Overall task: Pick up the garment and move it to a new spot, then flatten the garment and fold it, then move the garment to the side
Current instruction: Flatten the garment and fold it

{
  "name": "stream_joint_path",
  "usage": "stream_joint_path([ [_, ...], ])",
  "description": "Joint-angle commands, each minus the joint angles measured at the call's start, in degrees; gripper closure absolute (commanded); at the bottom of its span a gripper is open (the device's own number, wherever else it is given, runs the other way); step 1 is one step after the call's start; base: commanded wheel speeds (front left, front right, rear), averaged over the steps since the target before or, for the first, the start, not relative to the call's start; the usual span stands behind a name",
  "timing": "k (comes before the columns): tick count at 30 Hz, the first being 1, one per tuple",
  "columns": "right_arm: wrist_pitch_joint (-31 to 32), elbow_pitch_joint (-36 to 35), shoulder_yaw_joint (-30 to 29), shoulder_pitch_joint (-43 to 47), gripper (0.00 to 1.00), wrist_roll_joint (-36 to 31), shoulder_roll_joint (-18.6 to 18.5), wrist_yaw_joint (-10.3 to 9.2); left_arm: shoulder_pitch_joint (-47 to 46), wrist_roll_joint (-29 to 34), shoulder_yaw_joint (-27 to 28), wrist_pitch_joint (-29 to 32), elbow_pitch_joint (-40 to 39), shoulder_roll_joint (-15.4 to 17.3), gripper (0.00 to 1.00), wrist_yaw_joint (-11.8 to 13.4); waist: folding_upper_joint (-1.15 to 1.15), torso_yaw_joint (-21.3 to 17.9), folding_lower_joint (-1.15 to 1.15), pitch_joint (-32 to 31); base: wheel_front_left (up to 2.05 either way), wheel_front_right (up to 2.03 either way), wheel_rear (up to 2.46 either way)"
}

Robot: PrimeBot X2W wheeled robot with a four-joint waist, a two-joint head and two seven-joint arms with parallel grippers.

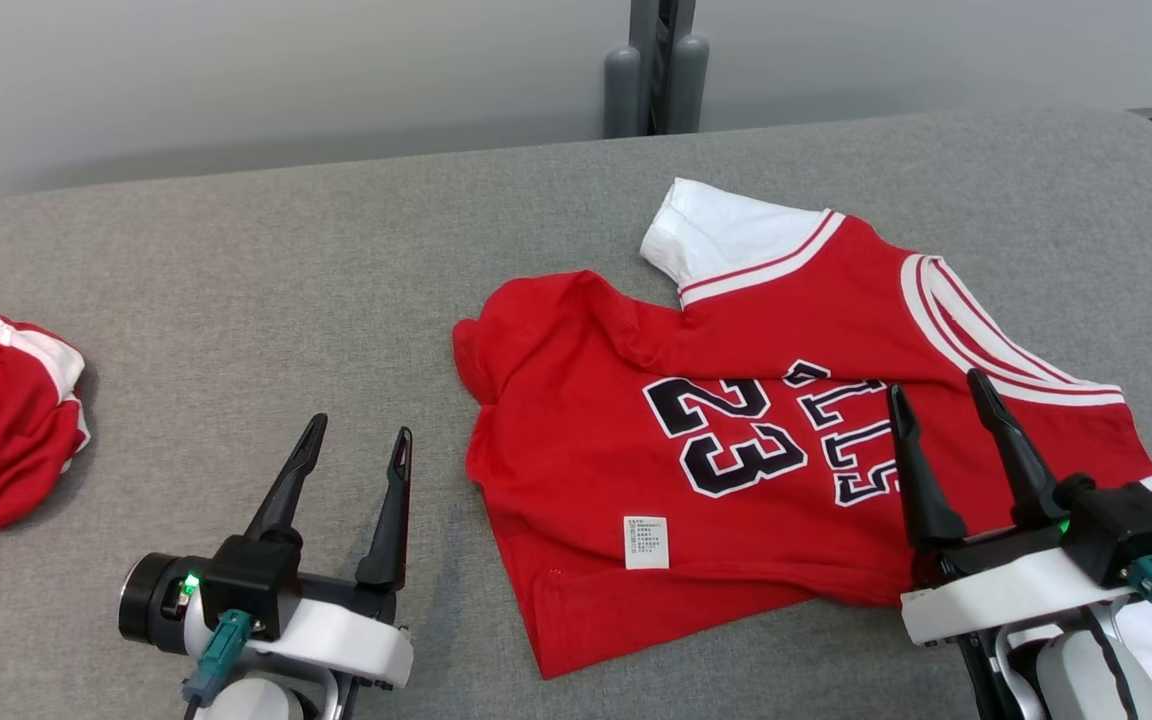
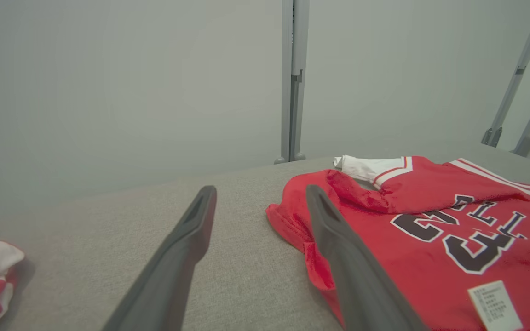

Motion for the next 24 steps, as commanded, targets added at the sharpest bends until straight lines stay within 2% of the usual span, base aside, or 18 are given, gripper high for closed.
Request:
stream_joint_path([
  [1, -0.08, -0.12, -0.28, -0.51, 0.0, -0.08, 0.05, 0.01, -1.2, 0.81, 0.12, -0.02, 1.01, 0.45, 0.0, -0.46, 0.0, -1.11, 0.0, 1.41, 0.0, 0.0, 0.0],
  [10, -0.08, -1.41, -0.89, -1.94, 0.0, 0.47, 0.79, 0.01, -13.49, 3.78, -0.14, -0.03, 13.49, 3.75, 0.0, -1.81, 0.0, -5.22, 0.0, 7.73, 0.0, 0.0, 0.0],
  [15, -0.08, -1.92, -0.47, -3.04, 0.0, 0.89, 1.38, 0.01, -23.14, 0.94, 0.05, 0.6, 24.74, 4.26, 0.0, -4.18, 0.0, -7.32, 0.0, 10.68, 0.0, 0.0, 0.0],
  [18, -0.08, -2.12, 0.11, -3.68, 0.0, 1.54, 1.56, 0.01, -28.35, 0.37, -2.95, 1.6, 30.81, 4.94, 0.0, -5.85, 0.0, -8.5, 0.0, 11.88, 0.0, 0.0, 0.0],
  [24, -0.07, -1.8, -0.03, -3.76, 0.0, 0.9, 1.85, 0.01, -33.17, -0.24, -7.45, 4.09, 37.32, 6.56, 0.0, -6.46, 0.0, -9.38, 0.0, 12.91, 0.0, 0.0, 0.0],
])
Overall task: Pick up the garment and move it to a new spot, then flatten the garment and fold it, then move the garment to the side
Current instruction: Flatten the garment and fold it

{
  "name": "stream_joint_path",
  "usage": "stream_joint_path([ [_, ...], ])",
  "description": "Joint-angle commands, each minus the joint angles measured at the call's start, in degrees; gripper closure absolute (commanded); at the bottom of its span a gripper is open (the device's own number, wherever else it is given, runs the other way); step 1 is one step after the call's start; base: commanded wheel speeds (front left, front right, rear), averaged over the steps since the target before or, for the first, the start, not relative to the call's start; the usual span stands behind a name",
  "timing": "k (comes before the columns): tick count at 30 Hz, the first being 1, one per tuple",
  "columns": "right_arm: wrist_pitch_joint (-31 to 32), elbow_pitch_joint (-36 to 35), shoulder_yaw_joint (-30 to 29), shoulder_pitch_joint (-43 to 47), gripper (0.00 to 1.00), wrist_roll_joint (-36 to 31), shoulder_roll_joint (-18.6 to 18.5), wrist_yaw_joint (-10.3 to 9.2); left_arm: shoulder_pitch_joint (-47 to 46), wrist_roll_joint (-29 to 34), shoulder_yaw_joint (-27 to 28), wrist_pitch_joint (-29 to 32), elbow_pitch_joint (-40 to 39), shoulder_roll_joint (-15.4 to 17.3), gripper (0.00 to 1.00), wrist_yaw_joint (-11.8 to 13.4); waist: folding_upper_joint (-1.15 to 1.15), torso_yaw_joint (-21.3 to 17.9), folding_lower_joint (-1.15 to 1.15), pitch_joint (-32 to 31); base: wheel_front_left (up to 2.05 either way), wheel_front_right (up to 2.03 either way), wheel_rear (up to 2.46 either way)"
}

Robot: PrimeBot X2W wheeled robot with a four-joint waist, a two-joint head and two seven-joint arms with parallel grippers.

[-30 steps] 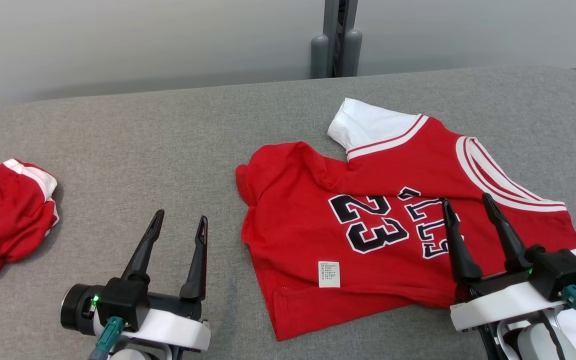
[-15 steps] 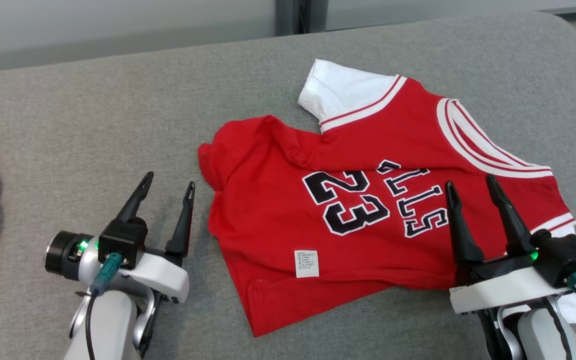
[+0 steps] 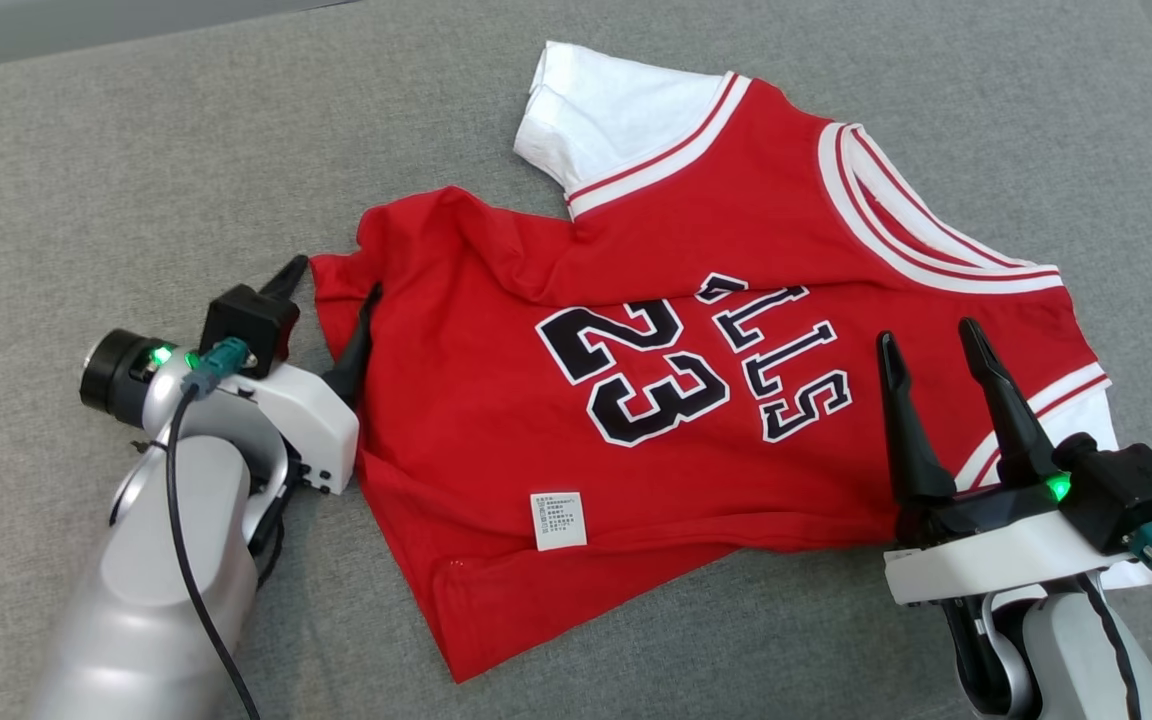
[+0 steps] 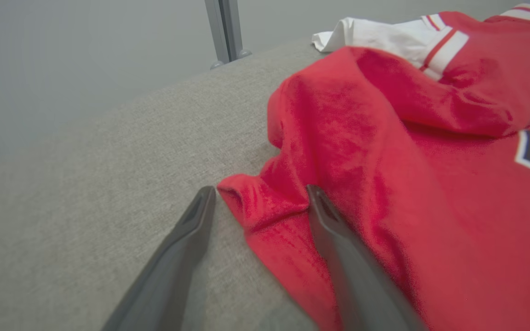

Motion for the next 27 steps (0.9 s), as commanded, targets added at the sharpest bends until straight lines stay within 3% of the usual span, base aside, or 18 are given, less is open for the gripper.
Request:
stream_joint_path([
  [1, -0.08, 0.11, -0.08, -0.35, 0.0, -0.38, 0.04, 0.01, -1.58, -0.63, -0.99, 0.69, 2.27, 1.0, 0.0, -0.23, 0.0, -0.42, 0.0, 0.38, 0.0, 0.0, 0.0],
  [3, -0.08, 0.1, -0.07, -0.4, 0.0, -0.44, 0.1, 0.01, -2.12, -0.84, -1.33, 0.59, 2.83, 1.16, 0.0, -0.25, 0.0, -0.53, 0.0, 0.46, 0.0, 0.0, 0.0],
  [4, -0.08, 0.1, -0.1, -0.45, 0.0, -0.47, 0.17, 0.01, -2.65, -1.14, -1.68, 0.41, 3.33, 1.19, 0.24, -0.27, 0.0, -0.62, 0.0, 0.53, 0.0, 0.0, 0.0],
  [5, -0.08, 0.1, -0.15, -0.46, 0.0, -0.53, 0.23, 0.01, -3.08, -1.51, -2.12, 0.26, 3.71, 1.27, 0.67, -0.28, 0.0, -0.69, 0.0, 0.57, 0.0, 0.0, 0.0],
  [6, -0.08, 0.1, -0.2, -0.43, 0.0, -0.6, 0.24, 0.01, -3.49, -1.9, -2.88, 0.27, 4.13, 1.33, 1.0, -0.29, 0.0, -0.73, 0.0, 0.58, 0.0, 0.0, 0.0],
  [15, -0.08, 0.1, -0.72, -0.57, 0.0, -1.14, 0.48, 0.01, -8.15, -7.5, -6.13, -0.42, 3.43, 4.58, 1.0, -0.19, 0.0, -0.45, 0.0, 0.62, 0.0, 0.0, 0.0],
  [27, -0.08, 0.07, -0.12, -1.74, 0.0, -0.72, 0.57, 0.01, -18.92, -6.5, -4.48, -0.18, 2.39, 10.65, 1.0, 1.48, 0.0, -1.59, 0.0, 1.82, 0.0, 0.0, 0.0],
])
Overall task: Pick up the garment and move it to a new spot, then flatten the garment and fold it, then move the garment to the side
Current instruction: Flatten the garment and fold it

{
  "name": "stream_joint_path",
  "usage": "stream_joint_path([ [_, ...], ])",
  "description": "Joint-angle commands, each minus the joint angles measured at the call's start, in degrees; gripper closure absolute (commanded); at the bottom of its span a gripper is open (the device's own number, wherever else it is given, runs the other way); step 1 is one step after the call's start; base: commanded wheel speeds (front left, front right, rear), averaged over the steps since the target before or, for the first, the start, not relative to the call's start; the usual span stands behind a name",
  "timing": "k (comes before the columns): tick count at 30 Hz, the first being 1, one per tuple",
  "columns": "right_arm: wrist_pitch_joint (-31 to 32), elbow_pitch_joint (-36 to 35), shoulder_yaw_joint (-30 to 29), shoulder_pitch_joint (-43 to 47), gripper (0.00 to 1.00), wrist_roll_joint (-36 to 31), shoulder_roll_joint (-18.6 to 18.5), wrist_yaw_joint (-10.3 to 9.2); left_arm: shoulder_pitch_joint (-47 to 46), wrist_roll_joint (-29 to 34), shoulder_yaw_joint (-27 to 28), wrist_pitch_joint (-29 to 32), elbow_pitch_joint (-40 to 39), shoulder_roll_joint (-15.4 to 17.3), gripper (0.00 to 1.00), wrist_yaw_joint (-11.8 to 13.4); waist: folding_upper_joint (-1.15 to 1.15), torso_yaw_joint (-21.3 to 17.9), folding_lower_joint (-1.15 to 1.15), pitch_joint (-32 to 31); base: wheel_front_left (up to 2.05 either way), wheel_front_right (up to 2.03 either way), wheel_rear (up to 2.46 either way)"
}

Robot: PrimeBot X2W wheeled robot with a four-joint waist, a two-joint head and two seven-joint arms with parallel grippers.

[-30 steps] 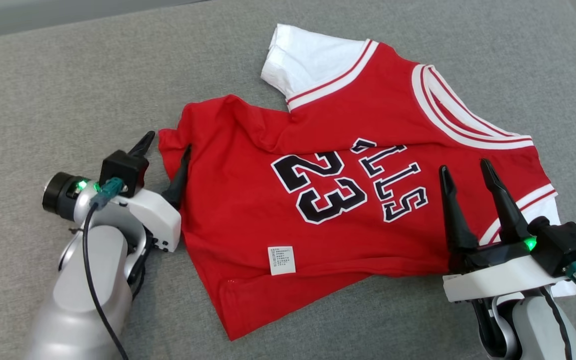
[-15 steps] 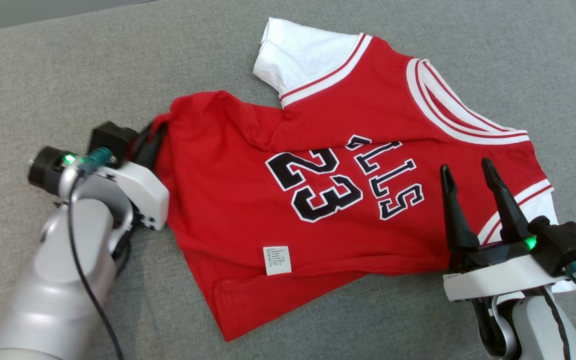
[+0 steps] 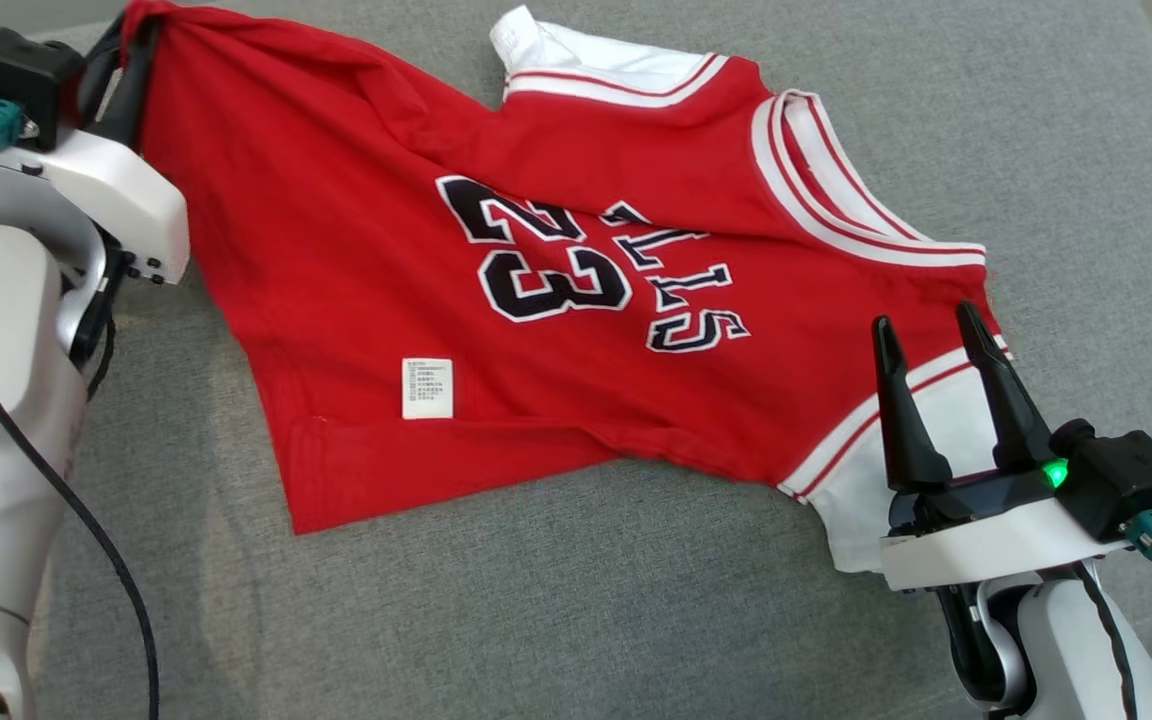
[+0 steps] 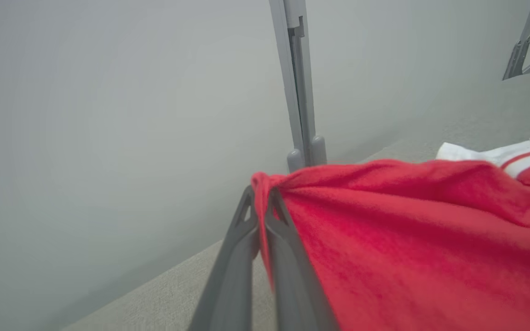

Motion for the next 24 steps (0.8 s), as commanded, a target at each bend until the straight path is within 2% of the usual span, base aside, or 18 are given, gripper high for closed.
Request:
stream_joint_path([
  [1, -0.08, 0.12, 0.26, -0.63, 0.0, 0.59, -0.14, 0.01, -1.04, -0.21, 0.09, 1.53, 1.63, 0.48, 1.0, 0.14, 0.0, -0.35, 0.0, 0.24, 0.0, 0.0, 0.0],
  [2, -0.08, 0.2, 0.32, -0.68, 0.0, 0.82, -0.15, 0.01, -0.86, -1.11, 0.26, 3.46, 3.17, 0.16, 0.09, -0.07, 0.0, -0.47, 0.0, 0.27, 0.0, 0.0, 0.0],
  [3, -0.07, 0.26, 0.39, -0.66, 0.0, 1.1, -0.15, 0.01, -0.82, -1.52, 0.08, 5.28, 4.46, -0.09, 0.0, -0.38, 0.0, -0.56, 0.0, 0.28, 0.0, 0.0, 0.0],
  [5, -0.07, 0.37, 0.59, -0.72, 0.0, 1.31, -0.15, 0.01, -1.3, -1.28, -0.8, 5.88, 5.15, 0.23, 0.0, -0.62, 0.0, -0.68, 0.0, 0.31, 0.0, 0.0, 0.0],
  [8, -0.08, 0.64, 0.8, -0.63, 0.0, 1.42, -0.15, 0.01, -0.55, -2.23, -0.26, 3.31, 5.66, 0.18, 0.0, -0.29, 0.0, -0.44, 0.0, -0.08, 0.0, 0.0, 0.0],
  [14, -0.08, 0.74, 0.24, 0.11, 0.0, 0.19, -0.18, 0.01, 2.01, -3.75, 1.93, -2.36, 2.84, 0.24, 0.0, 2.22, 0.0, 1.49, 0.0, -2.5, 0.0, 0.0, 0.0],
  [19, -0.08, 0.68, -0.51, 0.86, 0.0, -1.07, -0.2, 0.01, 6.13, -5.26, 4.29, -3.29, -3.02, -0.08, 0.0, 3.65, 0.0, 3.59, 0.0, -4.97, 0.0, 0.0, 0.0],
  [22, -0.07, 0.54, -1.33, 1.29, 0.0, -1.68, -0.64, 0.01, 11.46, -6.22, 6.99, -3.3, -10.73, -0.67, 0.0, 5.03, 0.0, 5.35, 0.0, -6.98, 0.0, 0.0, 0.0],
  [24, -0.08, 0.66, -1.69, 1.93, 0.0, -1.6, -1.16, 0.01, 18.62, -6.88, 9.53, -3.33, -18.7, -1.76, 0.0, 6.56, 0.0, 6.94, 0.0, -9.09, 0.0, 0.0, 0.0],
])
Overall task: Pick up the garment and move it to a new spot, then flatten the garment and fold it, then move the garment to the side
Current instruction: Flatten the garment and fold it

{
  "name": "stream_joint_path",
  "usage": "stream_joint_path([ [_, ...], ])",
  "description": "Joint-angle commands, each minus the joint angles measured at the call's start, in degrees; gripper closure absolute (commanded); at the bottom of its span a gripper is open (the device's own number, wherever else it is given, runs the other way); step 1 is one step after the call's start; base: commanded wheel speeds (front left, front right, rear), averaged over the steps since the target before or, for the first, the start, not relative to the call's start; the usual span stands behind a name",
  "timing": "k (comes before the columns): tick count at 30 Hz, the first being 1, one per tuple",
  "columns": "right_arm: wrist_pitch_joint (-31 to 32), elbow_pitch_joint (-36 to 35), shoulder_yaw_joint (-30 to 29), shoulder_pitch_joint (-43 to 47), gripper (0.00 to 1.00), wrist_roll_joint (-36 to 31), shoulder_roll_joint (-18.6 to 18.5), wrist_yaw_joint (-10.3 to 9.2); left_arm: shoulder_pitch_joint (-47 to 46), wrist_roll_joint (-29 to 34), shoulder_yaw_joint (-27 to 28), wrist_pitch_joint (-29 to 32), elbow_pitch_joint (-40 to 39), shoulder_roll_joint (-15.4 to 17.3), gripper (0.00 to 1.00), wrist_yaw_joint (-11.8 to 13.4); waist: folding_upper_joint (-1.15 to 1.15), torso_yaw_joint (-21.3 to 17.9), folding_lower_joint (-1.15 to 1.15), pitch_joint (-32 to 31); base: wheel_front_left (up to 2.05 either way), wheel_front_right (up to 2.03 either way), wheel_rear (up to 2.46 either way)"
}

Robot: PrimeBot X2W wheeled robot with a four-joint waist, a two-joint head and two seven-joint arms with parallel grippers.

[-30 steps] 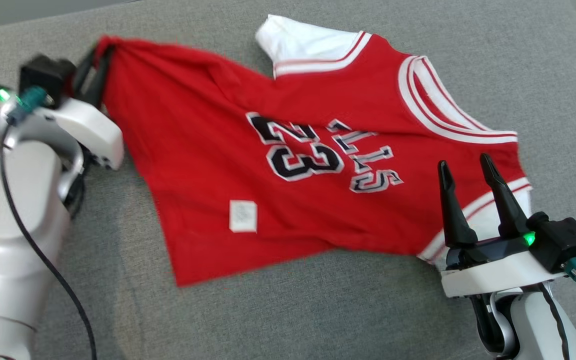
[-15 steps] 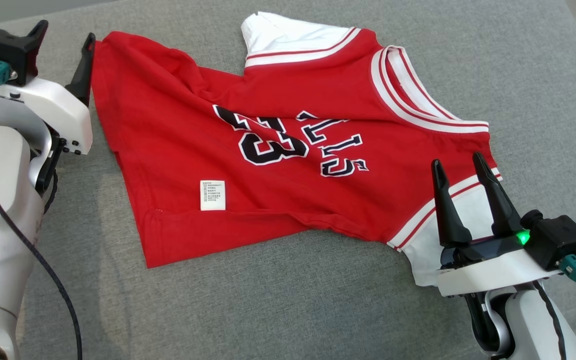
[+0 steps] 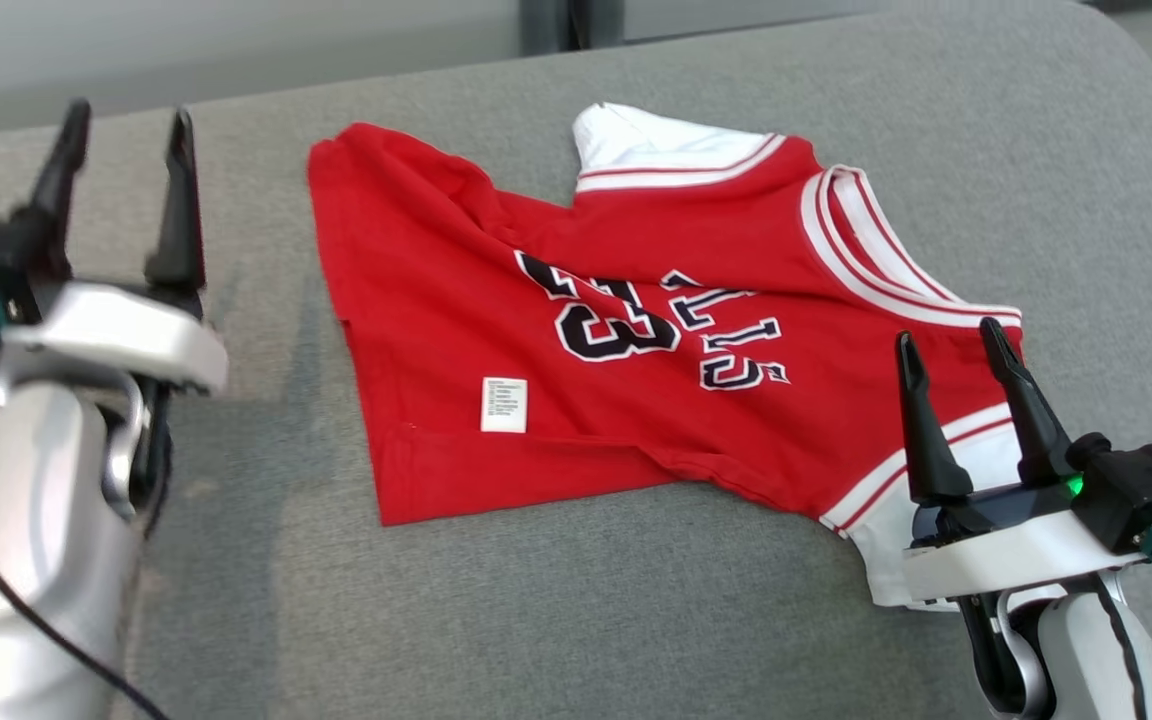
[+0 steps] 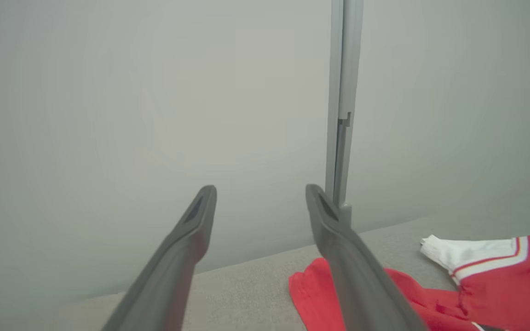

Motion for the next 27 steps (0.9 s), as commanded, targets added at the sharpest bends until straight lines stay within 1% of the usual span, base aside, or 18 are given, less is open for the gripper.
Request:
stream_joint_path([
  [1, -0.07, 0.02, -0.29, 0.96, 0.0, -0.1, -0.38, 0.01, 2.05, -0.38, 0.67, -0.17, -1.67, -0.39, 0.0, 0.3, 0.0, 2.1, 0.0, -2.26, 0.0, 0.0, 0.0],
  [3, -0.07, 0.08, -0.41, 1.35, 0.0, 0.02, -0.86, 0.01, 7.17, -0.84, 2.33, -0.18, -6.25, -1.71, 0.0, 0.82, 0.0, 3.23, 0.0, -3.53, 0.0, 0.0, 0.0],
  [6, -0.07, 0.2, -0.28, 2.1, 0.0, 0.18, -1.35, 0.01, 14.8, -1.02, 4.07, -0.1, -11.1, -4.15, 0.0, 1.47, 0.0, 4.77, 0.0, -5.11, 0.0, 0.0, 0.0],
  [10, -0.07, 0.51, -0.39, 2.55, 0.0, 0.27, -1.64, 0.01, 22.83, -0.48, 4.77, -0.12, -15.09, -7.57, 0.0, 0.87, 0.0, 6.44, 0.0, -6.57, 0.0, 0.0, 0.0],
  [13, -0.08, 0.74, -0.44, 3.14, 0.0, 0.36, -1.73, 0.01, 26.79, 0.03, 4.8, -0.11, -16.56, -10.01, 0.0, 0.32, 0.0, 7.4, 0.0, -7.21, 0.0, 0.0, 0.0],
  [18, -0.08, 1.16, -0.21, 3.26, 0.0, 0.41, -2.17, 0.01, 29.44, 1.73, 5.23, -0.12, -17.3, -12.31, 0.0, 0.38, 0.0, 8.28, 0.0, -7.61, 0.0, 0.0, 0.0],
  [23, -0.08, 1.34, -0.16, 3.14, 0.0, 0.5, -2.31, 0.01, 29.88, 4.58, 4.36, -0.12, -17.94, -13.19, 0.0, -0.55, 0.0, 8.57, 0.0, -7.54, 0.0, 0.0, 0.0],
  [25, -0.08, 1.39, 0.09, 2.74, 0.0, 0.49, -2.28, 0.01, 29.53, 6.21, 3.18, -0.13, -17.19, -13.19, 0.0, -1.58, 0.0, 8.36, 0.0, -7.28, 0.0, 0.0, 0.0],
  [26, -0.08, 1.38, 0.43, 2.43, 0.0, 0.55, -2.27, 0.01, 28.76, 7.39, 2.01, -0.12, -16.03, -13.13, 0.0, -2.84, 0.0, 7.92, 0.0, -6.9, 0.0, 0.0, 0.0],
  [27, -0.08, 1.39, 0.53, 2.34, 0.0, 0.63, -2.27, 0.01, 28.38, 7.96, 1.08, -0.12, -14.81, -13.0, 0.0, -3.51, 0.0, 7.64, 0.0, -6.64, 0.0, 0.0, 0.0],
])
